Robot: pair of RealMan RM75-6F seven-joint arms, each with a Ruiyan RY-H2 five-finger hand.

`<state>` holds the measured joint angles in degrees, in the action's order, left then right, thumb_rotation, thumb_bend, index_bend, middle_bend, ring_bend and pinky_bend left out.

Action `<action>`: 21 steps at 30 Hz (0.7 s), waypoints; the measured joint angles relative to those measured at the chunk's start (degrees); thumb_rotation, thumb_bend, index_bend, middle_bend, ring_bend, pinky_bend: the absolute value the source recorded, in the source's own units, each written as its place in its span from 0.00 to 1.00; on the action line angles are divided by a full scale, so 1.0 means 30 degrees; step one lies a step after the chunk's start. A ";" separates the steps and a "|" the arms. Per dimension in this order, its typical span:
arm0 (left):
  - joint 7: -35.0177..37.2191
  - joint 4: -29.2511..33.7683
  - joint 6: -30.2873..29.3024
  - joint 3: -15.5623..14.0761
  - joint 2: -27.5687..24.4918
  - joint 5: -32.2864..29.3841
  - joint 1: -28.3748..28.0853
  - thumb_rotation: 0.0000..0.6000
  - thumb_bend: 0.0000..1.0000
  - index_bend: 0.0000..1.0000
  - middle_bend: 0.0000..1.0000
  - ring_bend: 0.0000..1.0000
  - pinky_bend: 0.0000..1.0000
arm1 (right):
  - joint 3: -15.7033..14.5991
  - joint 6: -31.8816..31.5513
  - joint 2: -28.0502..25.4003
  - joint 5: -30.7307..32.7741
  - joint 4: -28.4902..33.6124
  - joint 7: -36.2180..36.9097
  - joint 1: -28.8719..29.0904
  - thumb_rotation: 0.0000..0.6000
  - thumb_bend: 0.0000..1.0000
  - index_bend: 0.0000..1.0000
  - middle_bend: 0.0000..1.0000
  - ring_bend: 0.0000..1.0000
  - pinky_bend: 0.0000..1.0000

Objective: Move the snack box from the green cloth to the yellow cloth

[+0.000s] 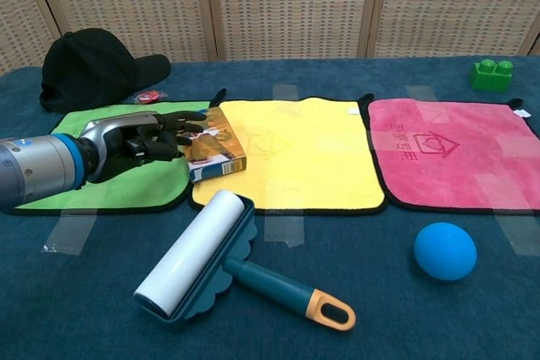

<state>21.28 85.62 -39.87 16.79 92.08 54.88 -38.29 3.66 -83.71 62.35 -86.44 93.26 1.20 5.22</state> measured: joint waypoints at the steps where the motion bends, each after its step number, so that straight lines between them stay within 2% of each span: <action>1: -0.0178 -0.0007 0.0012 0.0026 0.0049 -0.0141 -0.0125 1.00 1.00 0.00 0.00 0.00 0.00 | 0.0004 0.0028 -0.0003 0.0024 -0.0021 0.0028 0.0009 1.00 0.00 0.00 0.00 0.00 0.00; 21: -0.4172 -0.1942 0.1273 0.0398 0.1819 -0.3770 -0.4172 1.00 1.00 0.00 0.00 0.00 0.00 | 0.0222 0.0375 -0.0106 0.0691 -0.0312 0.0715 0.0084 1.00 0.00 0.00 0.00 0.00 0.00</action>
<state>8.76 79.79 -36.05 17.99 97.54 43.57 -50.80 4.33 -82.58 62.03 -84.36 92.32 3.35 5.47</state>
